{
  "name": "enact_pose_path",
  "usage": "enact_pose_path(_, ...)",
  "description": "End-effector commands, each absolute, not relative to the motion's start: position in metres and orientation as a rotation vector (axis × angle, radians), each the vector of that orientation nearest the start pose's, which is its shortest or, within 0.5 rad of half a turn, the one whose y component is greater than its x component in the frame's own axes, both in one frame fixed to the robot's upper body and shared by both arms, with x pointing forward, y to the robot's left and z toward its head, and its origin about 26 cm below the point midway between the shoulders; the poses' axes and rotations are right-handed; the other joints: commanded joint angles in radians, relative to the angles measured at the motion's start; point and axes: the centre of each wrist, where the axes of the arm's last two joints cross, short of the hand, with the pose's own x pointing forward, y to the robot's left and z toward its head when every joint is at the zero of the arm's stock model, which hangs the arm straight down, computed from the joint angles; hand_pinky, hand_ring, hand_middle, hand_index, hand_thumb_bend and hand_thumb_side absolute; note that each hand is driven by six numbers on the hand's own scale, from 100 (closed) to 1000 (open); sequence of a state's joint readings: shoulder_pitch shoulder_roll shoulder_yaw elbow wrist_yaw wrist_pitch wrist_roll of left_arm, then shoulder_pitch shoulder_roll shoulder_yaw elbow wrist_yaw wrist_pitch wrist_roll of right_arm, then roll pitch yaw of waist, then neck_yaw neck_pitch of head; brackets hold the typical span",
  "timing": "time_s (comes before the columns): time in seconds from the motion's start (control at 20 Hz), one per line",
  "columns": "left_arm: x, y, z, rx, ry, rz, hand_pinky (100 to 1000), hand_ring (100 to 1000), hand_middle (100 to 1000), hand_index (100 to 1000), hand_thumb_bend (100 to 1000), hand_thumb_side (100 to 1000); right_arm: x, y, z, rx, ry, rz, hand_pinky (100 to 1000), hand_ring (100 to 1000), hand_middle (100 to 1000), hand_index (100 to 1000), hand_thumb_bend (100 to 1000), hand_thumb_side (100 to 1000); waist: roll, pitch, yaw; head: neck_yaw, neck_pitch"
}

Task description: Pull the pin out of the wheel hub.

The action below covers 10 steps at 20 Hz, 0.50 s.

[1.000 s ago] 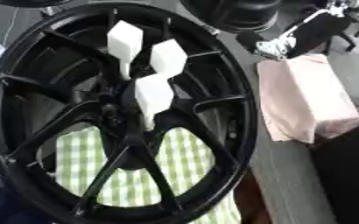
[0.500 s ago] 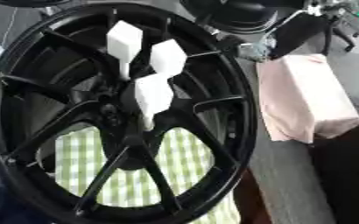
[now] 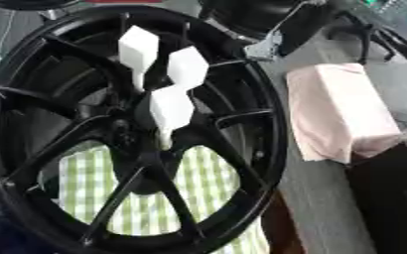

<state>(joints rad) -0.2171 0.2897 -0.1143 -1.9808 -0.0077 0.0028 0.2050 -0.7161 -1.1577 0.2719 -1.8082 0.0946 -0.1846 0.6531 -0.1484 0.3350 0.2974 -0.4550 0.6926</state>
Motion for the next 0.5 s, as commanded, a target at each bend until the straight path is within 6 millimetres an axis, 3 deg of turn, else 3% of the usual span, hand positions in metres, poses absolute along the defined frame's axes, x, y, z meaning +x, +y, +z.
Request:
enact_pose_path(0.05, 0.2901, 0.2360, 0.1689, 0.170, -2.214, -0.214, 910, 749, 646, 829, 175, 770, 0.3183, -0.3182, 0.3619, -0.634, -1.557, 1.979, 931, 1000, 820, 887, 225, 468, 0.004, -0.026, 0.001, -0.004, -0.009)
enact_pose_path(0.5, 0.2898, 0.2355, 0.1679, 0.172, -2.209, -0.215, 911, 749, 645, 829, 174, 773, 0.3279, -0.3101, 0.3671, -0.549, -1.538, 2.043, 931, 1000, 814, 882, 191, 495, -0.001, -0.021, 0.001, -0.013, 0.018)
